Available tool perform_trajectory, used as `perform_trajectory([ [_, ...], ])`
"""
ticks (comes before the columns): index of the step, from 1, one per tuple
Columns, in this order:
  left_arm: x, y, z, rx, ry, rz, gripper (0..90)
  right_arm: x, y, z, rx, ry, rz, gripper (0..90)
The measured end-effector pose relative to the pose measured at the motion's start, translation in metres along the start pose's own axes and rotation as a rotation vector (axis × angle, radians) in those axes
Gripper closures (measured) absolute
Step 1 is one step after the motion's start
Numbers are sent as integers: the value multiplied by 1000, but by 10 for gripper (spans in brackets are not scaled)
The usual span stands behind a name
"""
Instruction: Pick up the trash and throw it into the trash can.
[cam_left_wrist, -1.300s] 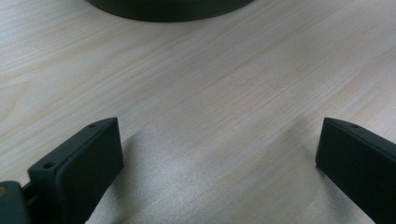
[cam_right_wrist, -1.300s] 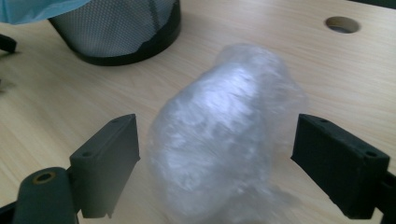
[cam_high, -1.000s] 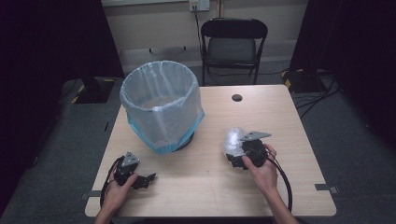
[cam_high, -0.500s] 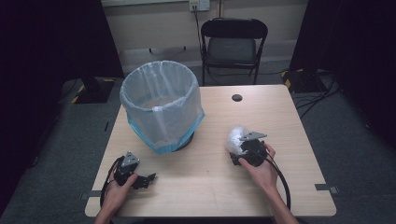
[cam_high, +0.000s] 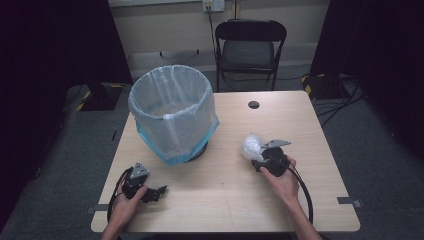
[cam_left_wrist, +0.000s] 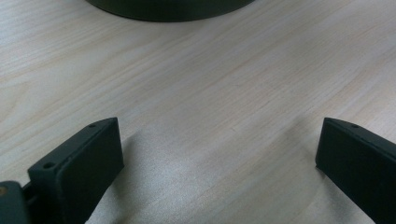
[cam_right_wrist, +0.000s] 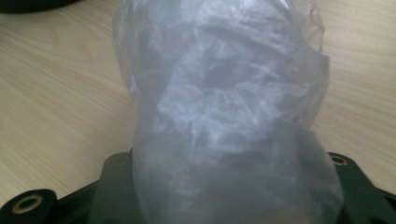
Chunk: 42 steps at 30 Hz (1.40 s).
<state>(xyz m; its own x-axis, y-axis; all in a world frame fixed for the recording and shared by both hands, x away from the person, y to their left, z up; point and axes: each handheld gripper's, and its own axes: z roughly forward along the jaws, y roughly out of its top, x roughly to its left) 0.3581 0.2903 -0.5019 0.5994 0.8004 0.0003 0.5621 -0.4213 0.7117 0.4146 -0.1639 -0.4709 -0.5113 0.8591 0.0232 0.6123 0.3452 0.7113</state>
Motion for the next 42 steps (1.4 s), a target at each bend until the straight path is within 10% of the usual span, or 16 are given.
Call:
perform_trajectory([
  [11,0,0,0,-1,0,-1,1,7,20,-9,-61,70,8,487],
  [20,0,0,0,-1,0,-2,2,21,55,-41,-234,95,-9,499],
  [42,0,0,0,-1,0,-1,1,19,123,-93,-466,185,-43,514],
])
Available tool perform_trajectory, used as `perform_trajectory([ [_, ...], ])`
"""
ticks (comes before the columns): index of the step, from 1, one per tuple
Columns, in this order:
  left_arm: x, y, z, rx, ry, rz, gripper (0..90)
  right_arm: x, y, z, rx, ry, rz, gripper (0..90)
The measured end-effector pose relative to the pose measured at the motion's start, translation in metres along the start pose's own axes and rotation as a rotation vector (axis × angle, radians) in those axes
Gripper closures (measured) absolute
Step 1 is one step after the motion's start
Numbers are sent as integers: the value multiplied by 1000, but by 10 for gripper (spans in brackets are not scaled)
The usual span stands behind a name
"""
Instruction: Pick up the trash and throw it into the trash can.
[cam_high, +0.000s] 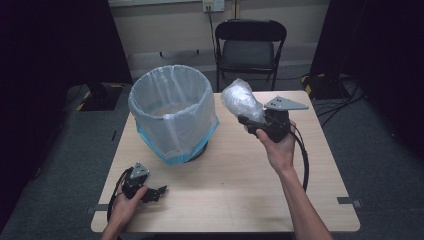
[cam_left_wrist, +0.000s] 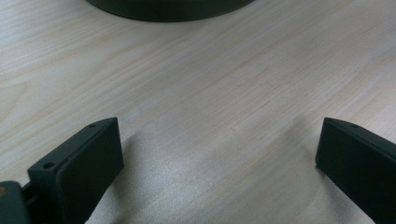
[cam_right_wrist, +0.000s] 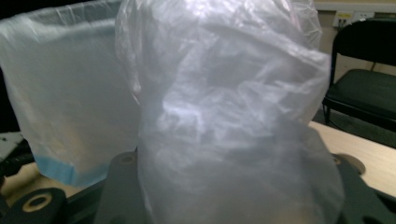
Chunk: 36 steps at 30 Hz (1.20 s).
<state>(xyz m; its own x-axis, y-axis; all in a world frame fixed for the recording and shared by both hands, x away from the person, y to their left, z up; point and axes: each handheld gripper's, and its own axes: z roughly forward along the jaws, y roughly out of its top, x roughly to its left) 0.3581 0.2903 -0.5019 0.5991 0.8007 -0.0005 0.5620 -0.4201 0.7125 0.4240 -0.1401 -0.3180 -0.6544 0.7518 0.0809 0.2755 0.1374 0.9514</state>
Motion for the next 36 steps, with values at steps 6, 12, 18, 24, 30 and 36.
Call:
perform_trajectory([
  [6,0,0,0,1,-1,2,1,8,28,5,-51,44,-15,517],
  [12,0,0,0,2,-1,2,1,15,48,12,-75,75,-39,521],
  [18,0,0,0,1,-1,2,1,28,71,24,-88,117,-61,525],
  [24,0,0,0,2,-1,2,1,40,93,38,-97,155,-81,527],
  [30,0,0,0,1,-1,3,1,48,108,50,-99,181,-93,529],
  [36,0,0,0,2,-1,3,1,58,120,72,-80,210,-102,531],
])
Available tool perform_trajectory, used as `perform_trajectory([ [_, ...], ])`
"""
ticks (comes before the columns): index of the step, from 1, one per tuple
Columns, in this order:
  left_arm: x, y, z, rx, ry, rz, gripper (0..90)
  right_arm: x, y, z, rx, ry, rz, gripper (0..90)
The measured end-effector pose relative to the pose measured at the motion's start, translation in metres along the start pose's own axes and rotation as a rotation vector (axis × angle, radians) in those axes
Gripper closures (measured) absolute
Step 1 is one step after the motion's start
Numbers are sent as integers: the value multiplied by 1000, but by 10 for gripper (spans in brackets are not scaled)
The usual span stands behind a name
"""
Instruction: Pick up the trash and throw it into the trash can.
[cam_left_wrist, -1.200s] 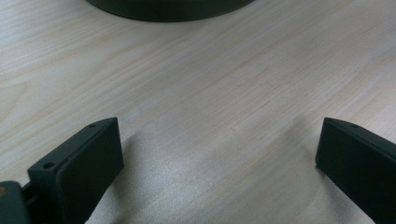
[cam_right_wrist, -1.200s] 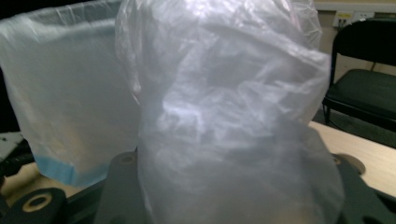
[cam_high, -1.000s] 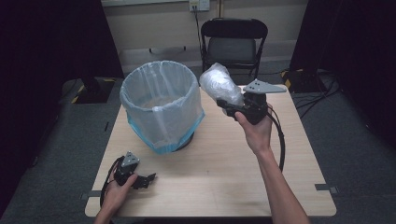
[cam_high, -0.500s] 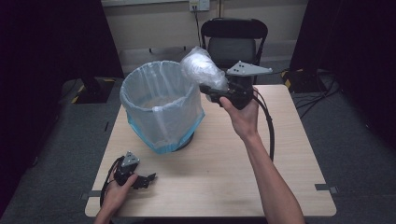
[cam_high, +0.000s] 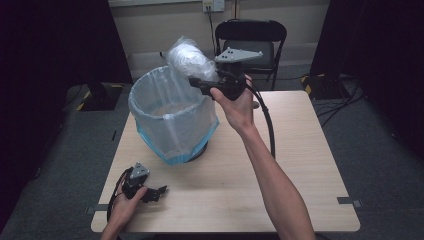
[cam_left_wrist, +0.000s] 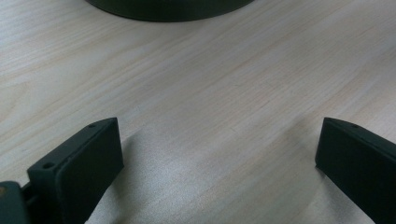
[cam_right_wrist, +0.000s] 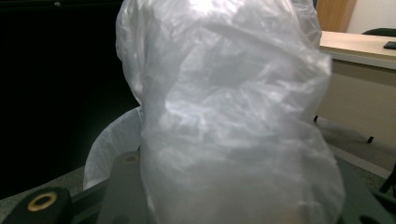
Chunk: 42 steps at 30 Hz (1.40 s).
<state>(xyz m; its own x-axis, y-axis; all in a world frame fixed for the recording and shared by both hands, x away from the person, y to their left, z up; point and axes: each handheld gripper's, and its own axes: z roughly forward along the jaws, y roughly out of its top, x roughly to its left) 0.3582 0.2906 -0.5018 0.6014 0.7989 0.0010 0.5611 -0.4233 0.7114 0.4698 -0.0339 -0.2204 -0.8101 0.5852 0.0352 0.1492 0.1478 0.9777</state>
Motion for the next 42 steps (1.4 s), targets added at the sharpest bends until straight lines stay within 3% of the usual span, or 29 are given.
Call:
perform_trajectory([
  [8,0,0,0,0,-1,0,1,9,11,29,30,55,0,526],
  [9,0,0,0,-4,0,-4,1,10,12,41,53,72,-3,517],
  [12,0,0,0,-4,0,-2,1,12,11,51,73,75,-9,493],
  [13,0,0,0,-4,0,-2,1,12,11,56,86,69,-10,461],
  [14,0,0,0,-4,0,-1,1,12,11,64,112,59,-13,328],
  [16,0,0,0,-4,-1,-2,1,11,10,71,142,45,-3,171],
  [18,0,0,0,-4,-2,-2,1,11,9,75,148,19,-6,153],
  [25,0,0,0,-3,-2,-2,0,7,7,77,149,35,15,152],
  [31,0,0,0,-3,-2,-2,0,6,7,70,141,8,6,162],
  [37,0,0,0,1,-3,-1,0,-1,-1,57,132,-32,16,159],
  [42,0,0,0,0,-3,0,0,-11,-4,40,125,-92,21,148],
])
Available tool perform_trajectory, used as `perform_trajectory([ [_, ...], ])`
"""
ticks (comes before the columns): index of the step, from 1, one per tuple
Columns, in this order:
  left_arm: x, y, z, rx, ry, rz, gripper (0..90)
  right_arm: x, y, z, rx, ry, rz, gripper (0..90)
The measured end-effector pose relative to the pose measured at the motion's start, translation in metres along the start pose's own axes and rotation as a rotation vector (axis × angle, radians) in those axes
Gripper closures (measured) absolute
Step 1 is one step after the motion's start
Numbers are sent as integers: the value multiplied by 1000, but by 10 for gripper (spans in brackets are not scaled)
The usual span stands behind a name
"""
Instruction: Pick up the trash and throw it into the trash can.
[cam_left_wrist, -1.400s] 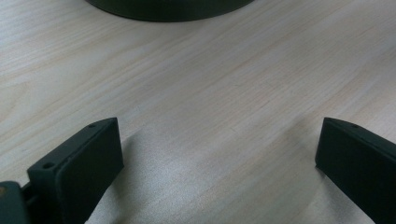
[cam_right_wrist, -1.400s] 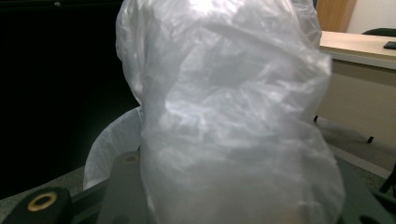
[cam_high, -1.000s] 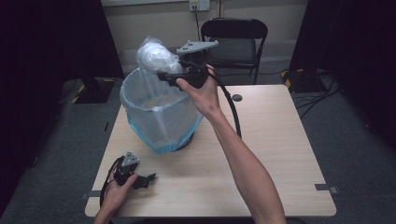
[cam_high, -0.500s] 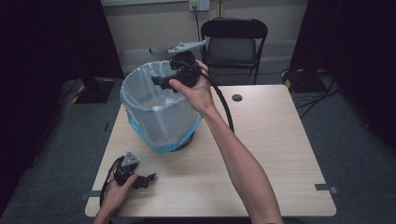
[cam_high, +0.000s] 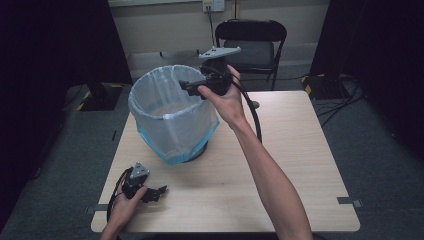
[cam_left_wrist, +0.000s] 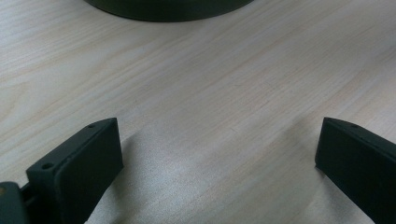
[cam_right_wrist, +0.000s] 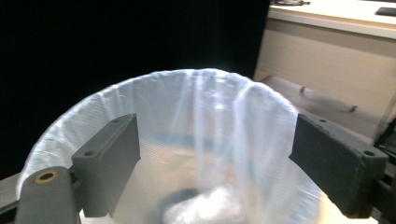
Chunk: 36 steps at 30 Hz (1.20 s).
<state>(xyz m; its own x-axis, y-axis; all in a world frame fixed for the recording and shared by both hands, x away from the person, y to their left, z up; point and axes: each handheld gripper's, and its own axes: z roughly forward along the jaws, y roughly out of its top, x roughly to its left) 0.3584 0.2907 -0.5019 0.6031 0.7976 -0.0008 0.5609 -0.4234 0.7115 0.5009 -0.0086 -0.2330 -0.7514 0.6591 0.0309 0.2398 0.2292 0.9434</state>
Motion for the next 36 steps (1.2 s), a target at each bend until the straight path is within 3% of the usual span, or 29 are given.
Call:
perform_trajectory([
  [1,0,0,0,0,0,-1,0,0,0,0,0,0,0,148],
  [2,0,0,0,0,0,0,1,-3,-1,-6,1,-39,5,147],
  [4,0,0,0,0,0,0,0,-7,-3,-12,1,-67,2,147],
  [16,0,0,0,1,0,0,0,-37,-25,-48,6,-136,30,147],
  [33,0,0,0,0,0,0,1,-56,-68,-88,46,-211,64,143],
  [34,0,0,0,0,0,-1,0,-57,-75,-91,73,-236,67,144],
  [36,0,0,0,0,0,-1,0,-57,-79,-93,78,-238,73,144],
])
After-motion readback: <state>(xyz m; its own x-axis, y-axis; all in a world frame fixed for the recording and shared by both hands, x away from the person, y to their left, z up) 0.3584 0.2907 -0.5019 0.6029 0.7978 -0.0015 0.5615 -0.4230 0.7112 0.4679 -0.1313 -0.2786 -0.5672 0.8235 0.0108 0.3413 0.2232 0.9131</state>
